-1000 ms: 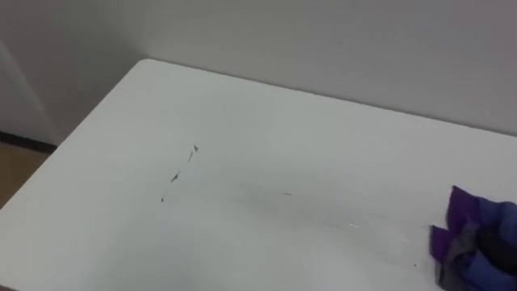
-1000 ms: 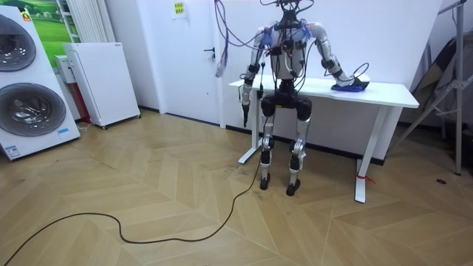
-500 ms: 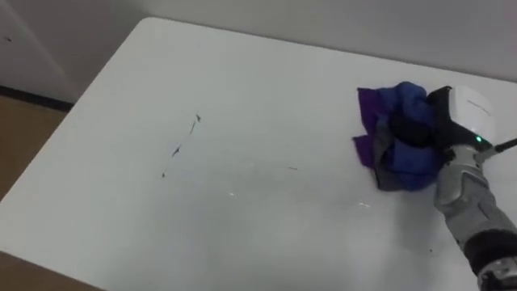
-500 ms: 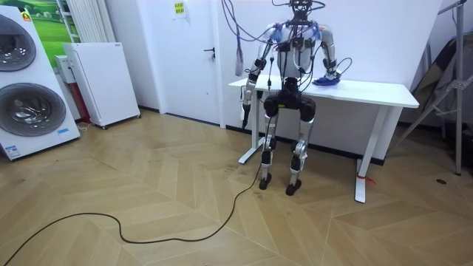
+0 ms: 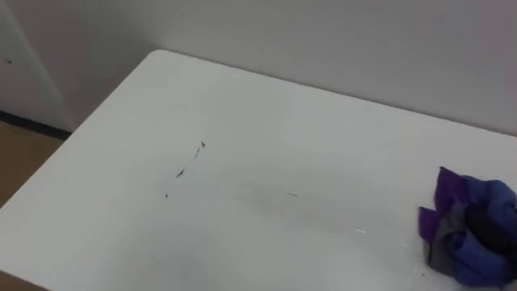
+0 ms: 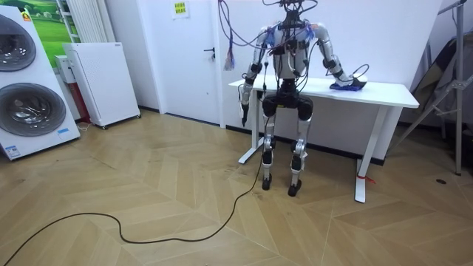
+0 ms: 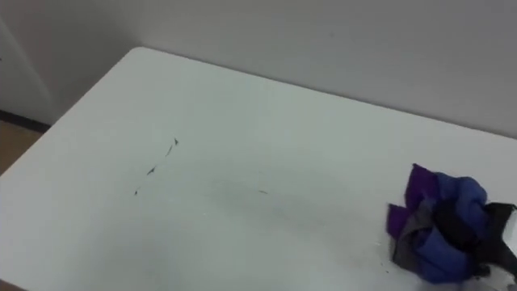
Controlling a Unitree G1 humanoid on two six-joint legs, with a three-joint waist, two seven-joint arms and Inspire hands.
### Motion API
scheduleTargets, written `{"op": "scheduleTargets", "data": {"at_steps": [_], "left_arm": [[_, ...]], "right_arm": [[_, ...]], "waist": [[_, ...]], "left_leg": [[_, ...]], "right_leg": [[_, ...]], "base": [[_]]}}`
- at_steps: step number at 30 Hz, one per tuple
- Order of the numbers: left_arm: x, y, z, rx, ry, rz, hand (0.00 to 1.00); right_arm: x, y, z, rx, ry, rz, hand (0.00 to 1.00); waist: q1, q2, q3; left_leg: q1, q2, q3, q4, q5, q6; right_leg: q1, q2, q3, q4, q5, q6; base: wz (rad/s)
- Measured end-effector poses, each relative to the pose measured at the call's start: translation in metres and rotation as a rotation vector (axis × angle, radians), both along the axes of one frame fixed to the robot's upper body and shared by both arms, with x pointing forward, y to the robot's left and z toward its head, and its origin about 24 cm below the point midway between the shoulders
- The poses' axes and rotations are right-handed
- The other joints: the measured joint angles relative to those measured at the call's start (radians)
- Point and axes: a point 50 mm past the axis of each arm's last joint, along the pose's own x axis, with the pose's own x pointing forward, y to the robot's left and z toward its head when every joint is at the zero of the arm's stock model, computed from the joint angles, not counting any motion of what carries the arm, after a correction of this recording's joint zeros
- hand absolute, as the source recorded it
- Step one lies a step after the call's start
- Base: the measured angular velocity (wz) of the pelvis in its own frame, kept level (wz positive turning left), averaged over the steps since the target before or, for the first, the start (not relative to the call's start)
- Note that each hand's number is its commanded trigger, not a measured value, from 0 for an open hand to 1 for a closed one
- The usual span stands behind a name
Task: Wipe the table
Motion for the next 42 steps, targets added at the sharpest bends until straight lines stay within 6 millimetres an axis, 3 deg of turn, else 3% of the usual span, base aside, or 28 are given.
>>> {"op": "scheduleTargets", "data": {"at_steps": [5,11,16,17,18,19,22,26,31,35,39,42], "left_arm": [[-0.003,0.002,0.001,-0.009,-0.014,0.024,0.00],[-0.016,0.001,0.001,-0.016,0.015,0.041,0.00],[-0.026,-0.003,-0.002,-0.027,0.050,0.043,0.00],[-0.027,-0.003,-0.002,-0.028,0.054,0.039,0.00],[-0.027,-0.003,-0.002,-0.029,0.056,0.037,0.00],[-0.028,-0.004,-0.002,-0.031,0.060,0.029,0.00],[-0.030,-0.007,-0.003,-0.037,0.073,0.009,0.00],[-0.028,-0.011,-0.004,-0.043,0.082,-0.014,0.00],[-0.026,-0.016,-0.006,-0.042,0.092,-0.044,0.00],[-0.013,-0.018,-0.007,-0.040,0.069,-0.060,0.00],[0.007,-0.022,-0.009,-0.037,0.020,-0.064,0.00],[0.016,-0.025,-0.008,-0.045,-0.014,-0.052,0.00]], "right_arm": [[-0.020,-0.009,-0.001,0.009,-0.005,-0.082,1.00],[-0.020,-0.009,0.000,0.008,-0.004,-0.079,1.00],[-0.015,-0.008,0.000,0.008,-0.009,-0.067,1.00],[-0.015,-0.007,0.000,0.007,-0.008,-0.064,0.31],[-0.014,-0.007,0.000,0.007,-0.007,-0.063,0.05],[-0.014,-0.007,0.000,0.005,-0.007,-0.060,0.00],[-0.013,-0.006,0.000,0.000,0.000,-0.055,0.00],[-0.010,-0.003,-0.003,-0.006,0.046,-0.049,0.00],[-0.010,0.000,-0.006,-0.024,0.066,-0.045,0.00],[-0.007,0.003,-0.002,-0.047,0.043,-0.046,0.00],[0.006,0.010,0.006,-0.049,-0.020,-0.024,0.00],[0.013,0.013,0.014,-0.044,-0.048,0.015,0.00]], "waist": [[-0.015,0.000,-0.0056],[-0.018,0.008,-0.0117],[-0.010,0.022,-0.0102],[-0.010,0.023,-0.0099],[-0.010,0.023,-0.0099],[-0.010,0.023,-0.0097],[-0.009,0.022,-0.0078],[-0.007,0.015,0.0024],[-0.007,0.014,0.0081],[-0.008,0.015,0.0104],[-0.012,0.014,0.0262],[-0.013,0.012,0.0286]], "left_leg": [[0.012,0.000,0.025,-0.001,-0.006,0.005],[0.029,-0.001,0.029,-0.011,-0.007,0.007],[0.042,0.002,0.039,-0.023,-0.009,0.006],[0.042,0.003,0.039,-0.022,-0.009,0.006],[0.042,0.003,0.039,-0.022,-0.009,0.006],[0.042,0.004,0.039,-0.021,-0.010,0.005],[0.042,0.006,0.042,-0.022,-0.011,0.003],[0.043,0.009,0.049,-0.023,-0.013,0.001],[0.059,0.014,0.049,-0.023,-0.016,-0.003],[0.061,0.015,0.049,-0.036,-0.018,-0.005],[0.058,0.016,0.070,-0.038,-0.018,-0.006],[0.058,0.015,0.095,-0.045,-0.018,-0.007]], "right_leg": [[-0.005,0.000,0.029,0.002,0.005,0.007],[0.009,0.001,0.027,0.002,0.010,0.009],[0.020,0.002,0.029,0.002,0.010,0.009],[0.019,0.002,0.027,0.003,0.010,0.009],[0.019,0.002,0.026,0.003,0.011,0.009],[0.019,0.003,0.024,0.003,0.011,0.008],[0.017,0.003,0.018,0.002,0.011,0.007],[0.015,0.007,0.020,0.000,0.014,0.005],[0.022,0.014,0.016,-0.002,0.014,0.004],[0.029,0.017,0.020,-0.014,0.015,0.003],[0.011,0.020,0.025,-0.013,0.016,0.001],[-0.017,0.021,0.025,0.005,0.016,0.001]], "base": [[-0.16],[-0.03],[-0.08],[0.00],[0.00],[0.00],[-0.05],[-0.06],[-0.02],[-0.03],[-0.14],[-0.35]]}}
